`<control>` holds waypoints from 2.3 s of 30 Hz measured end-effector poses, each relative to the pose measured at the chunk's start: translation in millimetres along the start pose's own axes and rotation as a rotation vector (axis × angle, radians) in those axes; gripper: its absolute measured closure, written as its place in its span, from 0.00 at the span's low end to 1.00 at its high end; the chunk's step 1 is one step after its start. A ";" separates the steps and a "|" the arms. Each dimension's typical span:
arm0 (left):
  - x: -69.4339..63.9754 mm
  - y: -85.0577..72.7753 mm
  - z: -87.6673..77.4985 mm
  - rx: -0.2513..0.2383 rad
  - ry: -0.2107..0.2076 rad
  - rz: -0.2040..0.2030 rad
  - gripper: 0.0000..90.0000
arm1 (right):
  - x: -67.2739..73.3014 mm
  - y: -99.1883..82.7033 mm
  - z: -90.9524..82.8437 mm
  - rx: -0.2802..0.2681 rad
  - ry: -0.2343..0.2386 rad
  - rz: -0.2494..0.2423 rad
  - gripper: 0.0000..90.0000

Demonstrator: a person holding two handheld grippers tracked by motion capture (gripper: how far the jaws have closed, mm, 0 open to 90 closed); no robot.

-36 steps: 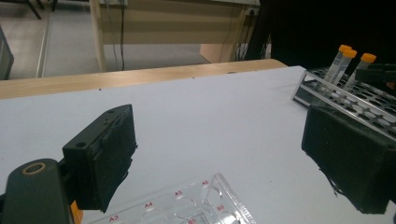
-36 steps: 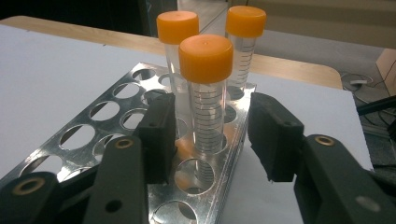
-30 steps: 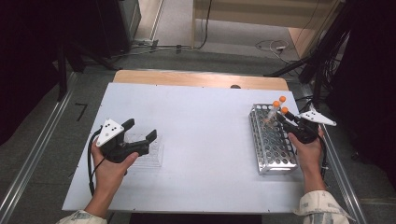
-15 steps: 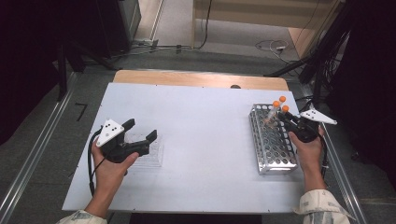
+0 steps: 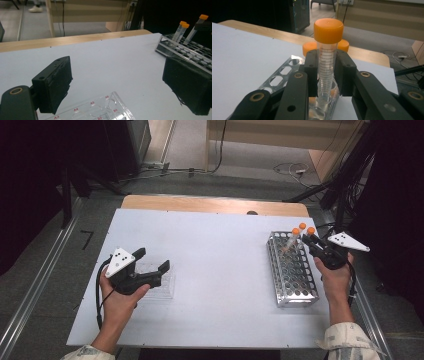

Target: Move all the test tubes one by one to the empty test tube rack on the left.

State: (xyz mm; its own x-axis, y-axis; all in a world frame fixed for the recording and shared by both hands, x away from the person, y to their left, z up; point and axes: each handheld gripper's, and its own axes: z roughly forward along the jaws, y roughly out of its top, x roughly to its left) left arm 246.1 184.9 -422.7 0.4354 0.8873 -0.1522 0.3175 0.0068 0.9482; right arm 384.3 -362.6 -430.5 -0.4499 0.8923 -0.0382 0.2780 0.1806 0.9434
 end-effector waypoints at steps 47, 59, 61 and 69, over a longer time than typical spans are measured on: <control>-31.5 7.8 0.6 -0.008 -0.075 0.059 0.10 | 147.7 45.1 -5.2 0.008 0.366 -0.095 0.80; -44.3 7.0 4.6 -0.002 -0.108 0.070 0.10 | 193.2 35.9 7.4 0.059 0.478 -0.132 0.80; -47.5 7.5 5.9 -0.006 -0.116 0.076 0.10 | 199.4 33.9 8.7 0.065 0.493 -0.142 0.80; -61.6 5.5 16.5 0.010 -0.150 0.086 0.10 | 219.8 28.3 13.0 0.093 0.559 -0.149 0.80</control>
State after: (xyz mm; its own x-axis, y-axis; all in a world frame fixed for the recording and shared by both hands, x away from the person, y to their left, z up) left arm 234.9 122.6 -412.8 0.5817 0.8058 -0.1109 0.2815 -0.0716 0.9569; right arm 304.3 -156.0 -416.5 -0.8624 0.5050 0.0347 0.2389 0.3457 0.9074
